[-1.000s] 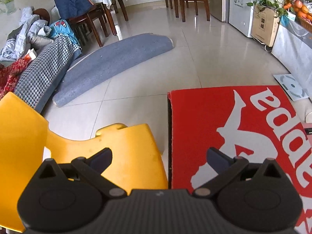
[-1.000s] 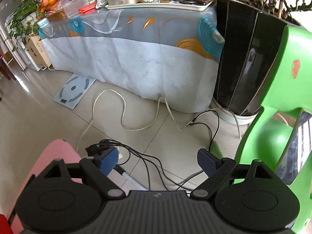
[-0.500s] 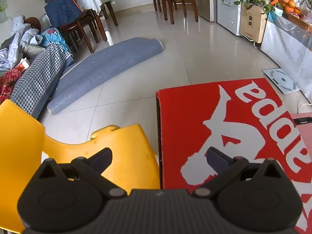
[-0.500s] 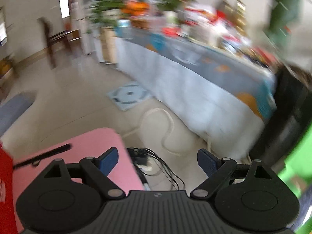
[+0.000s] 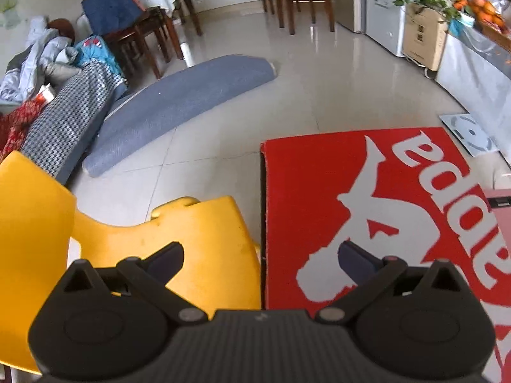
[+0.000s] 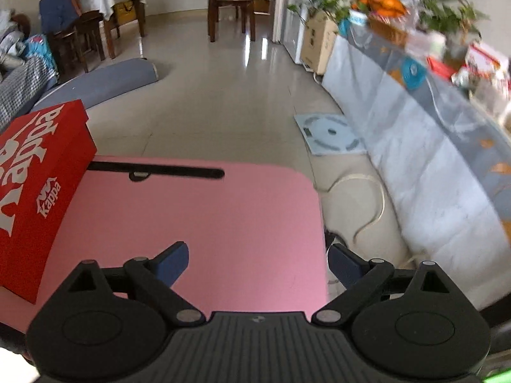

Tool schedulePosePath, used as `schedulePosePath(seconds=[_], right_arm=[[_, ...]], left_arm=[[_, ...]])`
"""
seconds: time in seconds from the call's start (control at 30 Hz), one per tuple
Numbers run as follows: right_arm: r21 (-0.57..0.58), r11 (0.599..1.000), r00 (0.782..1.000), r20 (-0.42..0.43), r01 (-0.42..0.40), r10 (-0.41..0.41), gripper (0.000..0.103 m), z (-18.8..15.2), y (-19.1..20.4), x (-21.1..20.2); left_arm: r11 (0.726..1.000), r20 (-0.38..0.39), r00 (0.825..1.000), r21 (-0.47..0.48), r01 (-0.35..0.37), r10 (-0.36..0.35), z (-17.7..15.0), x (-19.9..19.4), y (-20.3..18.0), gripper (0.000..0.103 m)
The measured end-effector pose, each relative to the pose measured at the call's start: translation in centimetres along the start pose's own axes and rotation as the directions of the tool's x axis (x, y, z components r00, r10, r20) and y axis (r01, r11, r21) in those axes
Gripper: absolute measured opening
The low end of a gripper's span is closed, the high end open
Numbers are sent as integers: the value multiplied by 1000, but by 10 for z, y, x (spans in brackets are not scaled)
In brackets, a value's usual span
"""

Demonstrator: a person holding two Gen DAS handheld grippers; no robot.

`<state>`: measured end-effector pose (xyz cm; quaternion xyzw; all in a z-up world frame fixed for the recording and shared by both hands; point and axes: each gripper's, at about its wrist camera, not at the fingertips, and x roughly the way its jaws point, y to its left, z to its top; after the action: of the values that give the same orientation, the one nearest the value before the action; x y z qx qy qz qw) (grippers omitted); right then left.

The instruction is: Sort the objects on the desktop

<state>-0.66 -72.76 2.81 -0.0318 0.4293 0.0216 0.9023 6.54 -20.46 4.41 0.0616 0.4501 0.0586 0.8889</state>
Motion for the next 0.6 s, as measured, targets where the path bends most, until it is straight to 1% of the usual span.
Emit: schedulePosePath(seconds=[0.07,0.17,0.2,0.27,0.33,0.43,0.5,0.6], right_arm=[[17,1000,1000,-15,-8,8,94,-12,-5,5],[2,1000,999,-50,20,-19,94,-29,-12,14],[-7,1000,997,-69,28,-28,94,-36,-14,17],[-6,1000,997,-78,19,-20,94,-47,-16,16],[-3,1000,997,-73,-7,6,94,-53,-18,11],[-41,999,997,-68,-32,29,94,-59,-12,2],[-86,995,997,-57,-47,42,94,-64,-2,-6],[-137,988,997,-48,-66,60,94,-67,9,-12]], left_arm=[[1000,-1,1000,6,-15,15,0,1,-1,103],[1000,-3,1000,7,-26,26,-2,2,0,103],[1000,-2,1000,1,-28,28,-2,1,1,103],[999,-5,1000,-25,-21,21,-3,-1,5,103],[999,-7,1000,-44,-21,20,-4,-4,8,103],[998,-18,999,-49,-42,41,-5,-10,14,103],[997,-21,999,-63,-40,39,-3,-17,20,103],[997,-7,999,-64,-34,34,4,-27,28,103]])
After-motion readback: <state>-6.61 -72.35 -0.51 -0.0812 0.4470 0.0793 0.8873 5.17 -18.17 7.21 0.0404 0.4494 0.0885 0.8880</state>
